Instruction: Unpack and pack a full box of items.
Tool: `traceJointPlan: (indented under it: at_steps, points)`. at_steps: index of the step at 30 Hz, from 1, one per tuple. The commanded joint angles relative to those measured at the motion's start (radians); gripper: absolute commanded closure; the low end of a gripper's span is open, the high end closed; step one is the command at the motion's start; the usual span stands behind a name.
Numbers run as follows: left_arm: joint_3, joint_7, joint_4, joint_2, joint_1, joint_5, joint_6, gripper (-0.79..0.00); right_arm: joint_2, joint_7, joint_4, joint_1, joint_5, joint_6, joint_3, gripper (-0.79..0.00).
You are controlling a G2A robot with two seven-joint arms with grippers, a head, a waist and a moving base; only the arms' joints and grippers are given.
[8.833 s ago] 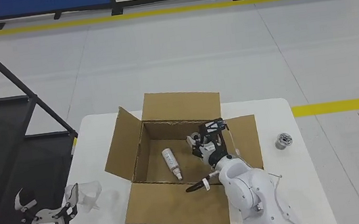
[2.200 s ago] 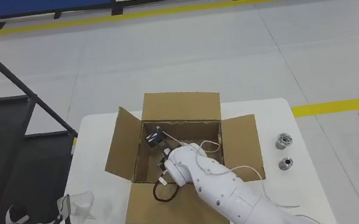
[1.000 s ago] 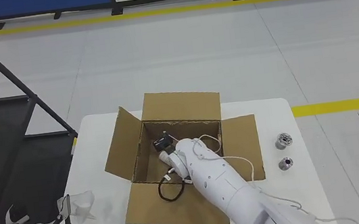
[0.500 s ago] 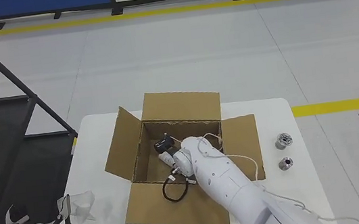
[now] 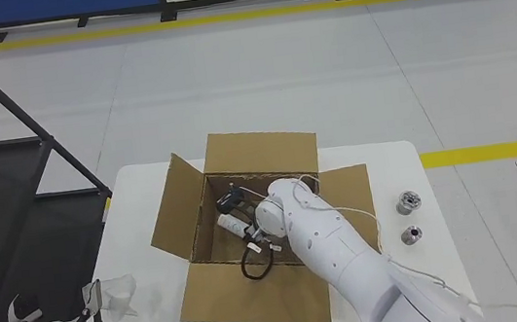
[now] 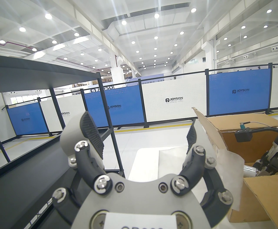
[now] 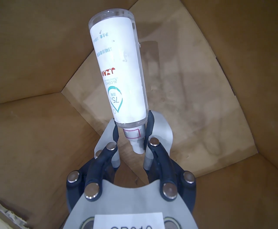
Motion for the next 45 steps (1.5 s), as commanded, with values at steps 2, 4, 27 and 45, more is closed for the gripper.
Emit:
traceJointPlan:
  at_steps: [2,4,27,45]
  points:
    - [0.0,0.0,0.0,0.0,0.0,0.0,0.0,-0.785,0.004,0.025,-0.014,0.004,-0.022,-0.021,-0.008,0.0]
    - [0.0,0.0,0.0,0.0,0.0,0.0,0.0,-0.785,0.007,0.05,-0.025,0.007,-0.042,-0.023,-0.015,0.0]
    - [0.0,0.0,0.0,0.0,0.0,0.0,0.0,-0.785,0.074,0.099,-0.249,-0.056,-0.145,0.063,-0.007,0.0]
    - [0.0,0.0,0.0,0.0,0.0,0.0,0.0,-0.785,0.106,0.103,-0.45,-0.114,-0.25,0.097,-0.004,0.0]
